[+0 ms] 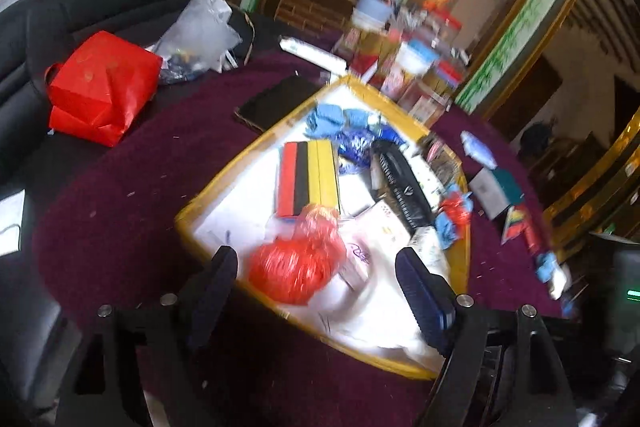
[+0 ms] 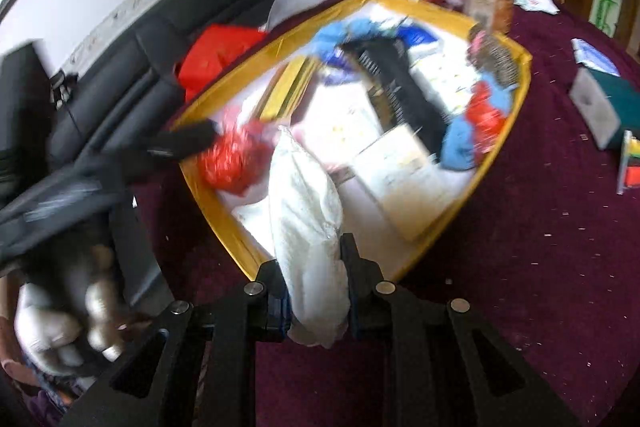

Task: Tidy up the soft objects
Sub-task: 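Lower red bag into tray with left tool while right tool releases white cloth into tray, then withdraw both open tools from the tray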

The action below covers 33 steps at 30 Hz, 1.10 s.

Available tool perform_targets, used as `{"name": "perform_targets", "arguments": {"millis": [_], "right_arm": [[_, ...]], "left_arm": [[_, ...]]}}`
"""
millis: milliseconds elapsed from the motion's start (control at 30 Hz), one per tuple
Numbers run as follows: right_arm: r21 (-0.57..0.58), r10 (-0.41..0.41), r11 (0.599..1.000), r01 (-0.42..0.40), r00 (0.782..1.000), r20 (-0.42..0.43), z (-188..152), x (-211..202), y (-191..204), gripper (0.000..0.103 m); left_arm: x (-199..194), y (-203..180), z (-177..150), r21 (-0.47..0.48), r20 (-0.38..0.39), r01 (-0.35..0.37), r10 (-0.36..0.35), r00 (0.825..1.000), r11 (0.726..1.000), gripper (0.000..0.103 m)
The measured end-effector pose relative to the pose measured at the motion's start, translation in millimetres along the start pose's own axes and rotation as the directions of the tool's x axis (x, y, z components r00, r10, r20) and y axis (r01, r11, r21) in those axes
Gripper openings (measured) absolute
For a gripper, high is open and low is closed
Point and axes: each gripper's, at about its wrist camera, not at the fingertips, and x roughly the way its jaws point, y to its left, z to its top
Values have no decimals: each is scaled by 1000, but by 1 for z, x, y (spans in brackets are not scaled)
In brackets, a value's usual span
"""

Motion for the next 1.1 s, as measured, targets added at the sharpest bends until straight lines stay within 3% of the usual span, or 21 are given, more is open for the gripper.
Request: {"name": "perform_targets", "arguments": {"millis": [167, 233, 300, 500, 667, 833, 1100], "right_arm": [[-3, -51, 999, 50, 998, -42, 1, 24, 0, 24], [-25, -78, 997, 78, 997, -13, 0, 22, 4, 38], [-31, -77, 996, 78, 996, 35, -2, 10, 5, 59], [-27, -101, 994, 109, 971, 218, -13, -41, 2, 71], [37, -123, 992, 117, 941, 316, -33, -68, -14, 74], [120, -128, 989, 91, 927, 353, -53, -85, -36, 76], [238, -138, 970, 53, 924, 356, -80, -94, -72, 76]], "left_arm": [[-20, 11, -15, -45, 66, -37, 40, 997, 998, 90], [-22, 10, -18, -39, 72, -60, 63, 995, 997, 90], [-25, 6, -22, -29, 87, -92, 94, 992, 995, 92], [-34, -14, -30, 18, 167, -214, 208, 964, 977, 97], [-38, -40, -40, 106, 232, -323, 292, 928, 940, 97], [-39, -64, -52, 180, 280, -393, 336, 899, 902, 97], [-41, -97, -64, 258, 286, -390, 316, 905, 884, 97]]}}
